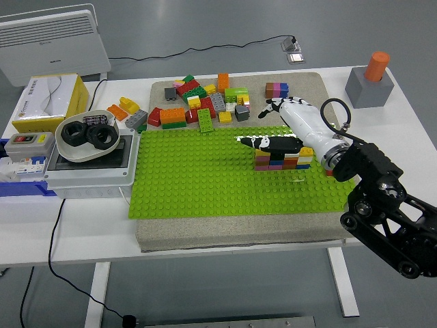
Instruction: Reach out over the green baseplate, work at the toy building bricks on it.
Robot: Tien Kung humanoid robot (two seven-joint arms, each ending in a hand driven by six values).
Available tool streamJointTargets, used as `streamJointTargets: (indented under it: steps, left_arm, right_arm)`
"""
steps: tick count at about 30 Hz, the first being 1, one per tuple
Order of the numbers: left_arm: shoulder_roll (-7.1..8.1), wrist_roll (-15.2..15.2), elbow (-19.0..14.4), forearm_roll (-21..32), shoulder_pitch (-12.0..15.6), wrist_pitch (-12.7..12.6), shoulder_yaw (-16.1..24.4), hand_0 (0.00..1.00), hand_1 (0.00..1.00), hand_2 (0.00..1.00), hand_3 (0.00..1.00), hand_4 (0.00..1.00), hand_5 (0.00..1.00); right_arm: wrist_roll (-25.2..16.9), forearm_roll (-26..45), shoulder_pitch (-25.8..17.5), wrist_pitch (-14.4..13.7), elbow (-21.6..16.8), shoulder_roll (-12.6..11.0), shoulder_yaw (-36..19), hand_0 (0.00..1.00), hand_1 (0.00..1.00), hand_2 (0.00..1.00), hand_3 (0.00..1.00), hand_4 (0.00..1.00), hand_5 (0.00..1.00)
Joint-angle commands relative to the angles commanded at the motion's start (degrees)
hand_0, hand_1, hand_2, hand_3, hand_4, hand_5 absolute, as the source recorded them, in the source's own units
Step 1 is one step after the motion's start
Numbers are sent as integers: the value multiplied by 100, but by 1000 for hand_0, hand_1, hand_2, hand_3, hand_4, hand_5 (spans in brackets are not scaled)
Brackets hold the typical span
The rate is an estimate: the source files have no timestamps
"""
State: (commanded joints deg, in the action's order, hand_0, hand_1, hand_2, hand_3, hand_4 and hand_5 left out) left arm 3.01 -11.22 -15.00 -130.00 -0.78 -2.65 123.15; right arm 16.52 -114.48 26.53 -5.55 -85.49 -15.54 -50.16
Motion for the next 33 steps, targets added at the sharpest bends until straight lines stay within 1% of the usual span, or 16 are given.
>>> streamJointTargets:
  steps: [1, 2, 7, 8, 13, 14, 16, 19, 20, 22, 25, 26, 29, 31, 32, 33]
  left_arm:
    - [-6, -17, 0, 0, -5, -1, -14, 792, 730, 644, 453, 637, 427]
    - [-14, -34, 0, 0, -10, -2, -29, 792, 730, 644, 453, 633, 428]
    - [-38, -95, 4, 0, -29, 15, -77, 792, 730, 644, 453, 633, 428]
    - [-42, -107, 6, 0, -31, 24, -80, 791, 730, 644, 460, 628, 430]
    - [-52, -164, 18, 0, -42, 93, -109, 791, 730, 644, 460, 628, 430]
    - [-52, -174, 18, 0, -48, 114, -135, 791, 729, 645, 465, 625, 431]
    - [-55, -186, 8, 0, -57, 148, -230, 791, 729, 645, 465, 625, 431]
    - [-63, -187, -15, 0, -59, 160, -376, 791, 729, 645, 465, 625, 431]
    - [-67, -186, -20, 0, -59, 158, -406, 790, 725, 645, 480, 620, 443]
    - [-76, -181, -31, 0, -62, 152, -477, 790, 725, 645, 480, 620, 443]
    - [-93, -175, -48, 34, -63, 149, -597, 790, 725, 645, 480, 620, 443]
    - [-95, -174, -55, 63, -62, 151, -643, 783, 719, 644, 494, 612, 447]
    - [-99, -187, -77, 168, -58, 188, -786, 783, 719, 644, 494, 612, 447]
    - [-98, -231, -83, 226, -54, 241, -838, 783, 719, 644, 494, 612, 447]
    - [-96, -258, -85, 248, -52, 268, -852, 780, 711, 657, 515, 603, 442]
    - [-93, -297, -86, 272, -50, 303, -864, 780, 711, 657, 515, 603, 442]
  right_arm:
    - [-30, 27, -68, -64, -46, -11, -60, 998, 905, 896, 661, 998, 771]
    - [-71, 62, -156, -144, -100, -27, -135, 952, 854, 865, 668, 997, 702]
    - [-365, 330, -676, -624, -354, -120, -559, 952, 854, 865, 668, 997, 702]
    - [-454, 412, -789, -729, -398, -137, -657, 870, 806, 838, 689, 949, 624]
    - [-936, 878, -1300, -1282, -484, -174, -1072, 870, 806, 838, 689, 949, 624]
    - [-1037, 984, -1367, -1404, -532, -176, -1192, 815, 752, 801, 689, 938, 611]
    - [-1204, 1095, -1448, -1575, -713, -174, -1461, 815, 752, 801, 689, 938, 611]
    - [-1358, 1146, -1519, -1673, -914, -141, -1833, 815, 752, 801, 689, 938, 611]
    - [-1390, 1152, -1540, -1689, -951, -128, -1944, 677, 596, 554, 594, 926, 555]
    - [-1435, 1153, -1581, -1714, -994, -111, -2192, 677, 596, 554, 594, 926, 555]
    - [-1468, 1169, -1648, -1727, -1000, -127, -2376, 677, 596, 554, 594, 926, 555]
    - [-1473, 1173, -1667, -1729, -1000, -132, -2410, 625, 483, 414, 545, 938, 481]
    - [-1470, 1137, -1748, -1723, -1009, -148, -2528, 625, 483, 414, 545, 938, 481]
    - [-1350, 871, -1803, -1648, -1100, -163, -2599, 625, 483, 414, 545, 938, 481]
    - [-1287, 718, -1822, -1602, -1140, -175, -2616, 603, 455, 401, 549, 928, 465]
    - [-1223, 547, -1841, -1547, -1175, -194, -2628, 603, 455, 401, 549, 928, 465]
